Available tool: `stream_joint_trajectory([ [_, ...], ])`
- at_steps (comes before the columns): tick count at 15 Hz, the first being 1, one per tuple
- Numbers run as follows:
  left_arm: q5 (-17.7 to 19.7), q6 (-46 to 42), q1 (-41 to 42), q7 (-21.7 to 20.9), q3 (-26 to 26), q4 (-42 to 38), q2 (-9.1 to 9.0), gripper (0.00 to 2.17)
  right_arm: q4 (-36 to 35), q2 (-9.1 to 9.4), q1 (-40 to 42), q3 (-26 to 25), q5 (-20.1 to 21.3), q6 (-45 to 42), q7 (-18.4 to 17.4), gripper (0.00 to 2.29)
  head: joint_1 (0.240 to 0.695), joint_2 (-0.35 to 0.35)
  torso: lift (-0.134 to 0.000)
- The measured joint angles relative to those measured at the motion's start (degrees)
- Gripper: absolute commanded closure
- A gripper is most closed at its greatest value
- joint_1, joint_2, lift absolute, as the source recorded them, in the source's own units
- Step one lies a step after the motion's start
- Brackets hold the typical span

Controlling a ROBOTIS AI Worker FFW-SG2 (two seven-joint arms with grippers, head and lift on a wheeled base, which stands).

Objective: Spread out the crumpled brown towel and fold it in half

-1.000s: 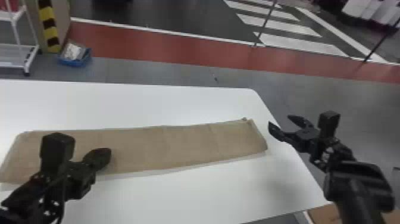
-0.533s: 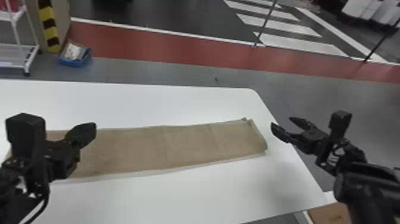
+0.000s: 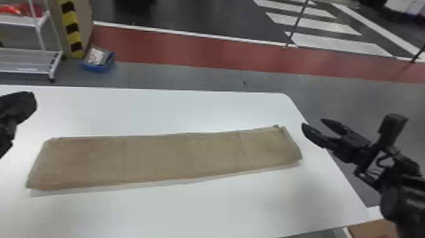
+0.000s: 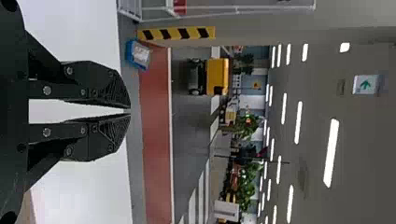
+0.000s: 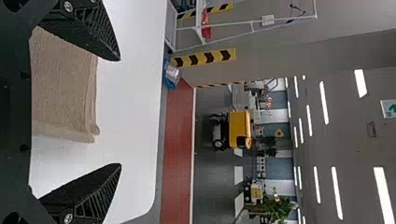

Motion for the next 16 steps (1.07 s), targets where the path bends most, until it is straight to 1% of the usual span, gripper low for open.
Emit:
stream_joint_trajectory([
  [1, 0.0, -1.3, 1.5, 0.8, 1.6, -1.6, 0.38, 0.13, -4.2, 2.6, 0.9, 0.1, 0.1, 2.3, -0.6, 0.08, 0.69, -0.166, -0.12],
  [2, -0.1, -2.7, 3.1, 1.3, 2.8, -3.2, 0.51, 0.13, -8.5, 5.53, 1.5, 0.7, 0.5, 4.5, -1.9, 0.08, 0.687, -0.141, -0.12],
  [3, -0.3, -4.0, 4.5, 1.8, 3.4, -4.3, 0.49, 0.13, -11.8, 7.96, 2.1, 1.6, 1.2, 6.0, -3.2, 0.08, 0.684, -0.115, -0.12],
  [4, -0.7, -5.3, 5.7, 2.2, 3.7, -5.2, 0.24, 0.14, -14.9, 10.55, 2.5, 3.0, 2.2, 7.2, -4.0, 0.08, 0.681, -0.075, -0.12],
  [5, -0.9, -6.3, 6.7, 2.3, 3.7, -5.7, -0.17, 0.14, -17.0, 12.89, 2.9, 4.2, 3.3, 7.9, -5.0, 0.1, 0.683, -0.057, -0.12],
  [6, -1.2, -7.2, 7.7, 2.4, 3.6, -6.0, -0.54, 0.14, -18.0, 14.5, 3.4, 5.1, 4.0, 8.4, -5.4, 0.1, 0.689, -0.042, -0.12],
  [7, -1.7, -7.9, 8.7, 2.5, 3.4, -6.2, -0.94, 0.14, -18.5, 15.73, 4.1, 5.9, 4.2, 8.7, -6.1, 0.11, 0.695, -0.034, -0.12],
  [8, -2.1, -8.1, 9.6, 2.4, 3.3, -6.2, -1.22, 0.14, -18.7, 16.31, 4.9, 6.4, 4.0, 8.9, -6.7, 0.11, 0.695, -0.028, -0.12],
  [10, -2.2, -6.9, 10.7, 2.0, 3.2, -6.0, -1.37, 0.14, -18.8, 16.48, 5.9, 6.2, 3.6, 11.6, -7.0, 0.11, 0.695, -0.026, -0.12],
  [11, -1.8, -4.6, 10.8, 1.4, 3.4, -5.9, -1.36, 0.14, -18.8, 16.17, 6.0, 5.9, 3.9, 14.5, -7.1, 0.11, 0.695, -0.029, -0.12],
  [12, -1.0, -1.3, 10.6, 0.7, 3.9, -5.8, -1.33, 0.14, -18.8, 15.33, 5.6, 5.7, 4.8, 18.4, -7.0, 0.11, 0.695, -0.032, -0.12],
  [13, -0.2, 1.9, 10.0, -0.1, 4.4, -5.8, -1.25, 0.14, -18.8, 14.09, 4.7, 5.5, 5.9, 22.2, -6.9, 0.11, 0.695, -0.038, -0.12],
  [15, 1.7, 9.3, 8.6, -2.1, 5.7, -5.8, -1.05, 0.13, -17.8, 10.11, 2.1, 5.0, 8.0, 29.5, -6.1, 0.11, 0.695, -0.074, -0.12],
  [16, 2.4, 13.1, 7.8, -3.2, 6.2, -5.7, -0.88, 0.14, -16.1, 7.54, 0.3, 5.1, 9.3, 32.6, -4.8, 0.11, 0.695, -0.087, -0.12],
])
